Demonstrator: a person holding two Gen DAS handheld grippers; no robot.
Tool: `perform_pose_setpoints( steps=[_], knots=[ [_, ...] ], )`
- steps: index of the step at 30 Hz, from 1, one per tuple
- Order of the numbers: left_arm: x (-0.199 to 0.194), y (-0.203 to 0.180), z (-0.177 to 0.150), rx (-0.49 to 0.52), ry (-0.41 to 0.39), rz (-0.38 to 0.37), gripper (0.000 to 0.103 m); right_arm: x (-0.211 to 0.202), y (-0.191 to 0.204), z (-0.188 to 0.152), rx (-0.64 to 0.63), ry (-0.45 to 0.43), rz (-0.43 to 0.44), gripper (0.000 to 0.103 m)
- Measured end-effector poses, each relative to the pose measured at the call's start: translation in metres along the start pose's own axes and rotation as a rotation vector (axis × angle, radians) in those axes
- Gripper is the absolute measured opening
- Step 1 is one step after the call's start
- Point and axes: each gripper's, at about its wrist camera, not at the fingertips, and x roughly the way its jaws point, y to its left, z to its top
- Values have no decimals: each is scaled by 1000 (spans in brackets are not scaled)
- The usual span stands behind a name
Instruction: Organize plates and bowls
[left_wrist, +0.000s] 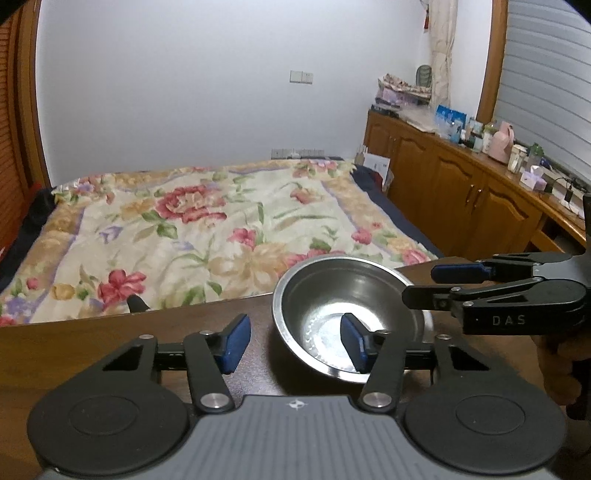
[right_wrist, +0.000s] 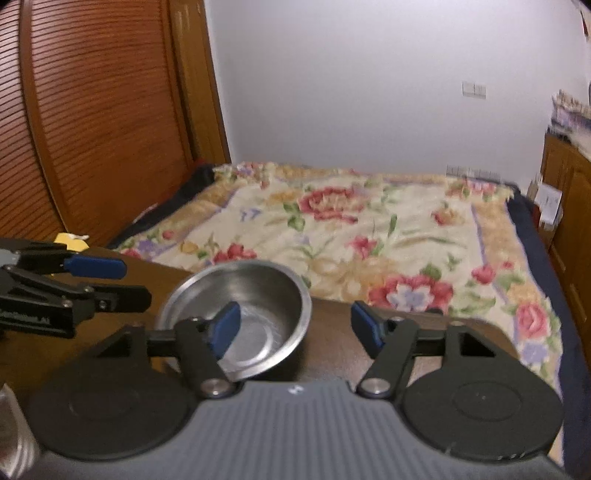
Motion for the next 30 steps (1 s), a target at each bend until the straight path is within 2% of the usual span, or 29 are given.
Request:
perform_pose_setpoints(
  steps=[4, 11, 17, 21, 30],
  knots=[
    [14, 4, -1, -18, 26, -2, 44, 10, -4, -3, 27, 32, 10, 51],
    [25, 8, -2, -45, 48, -16, 39, 22, -4, -5, 69, 65, 54, 44],
    [27, 4, -2, -56, 69, -36, 26, 27, -3, -3, 89, 81, 84, 33],
    [25, 4, 0, -58, 86, -33, 25, 27, -3, -2, 107, 87, 92, 25],
    [12, 5, 2, -56, 65, -31, 25, 20, -3, -3, 142, 86, 111, 23]
  ],
)
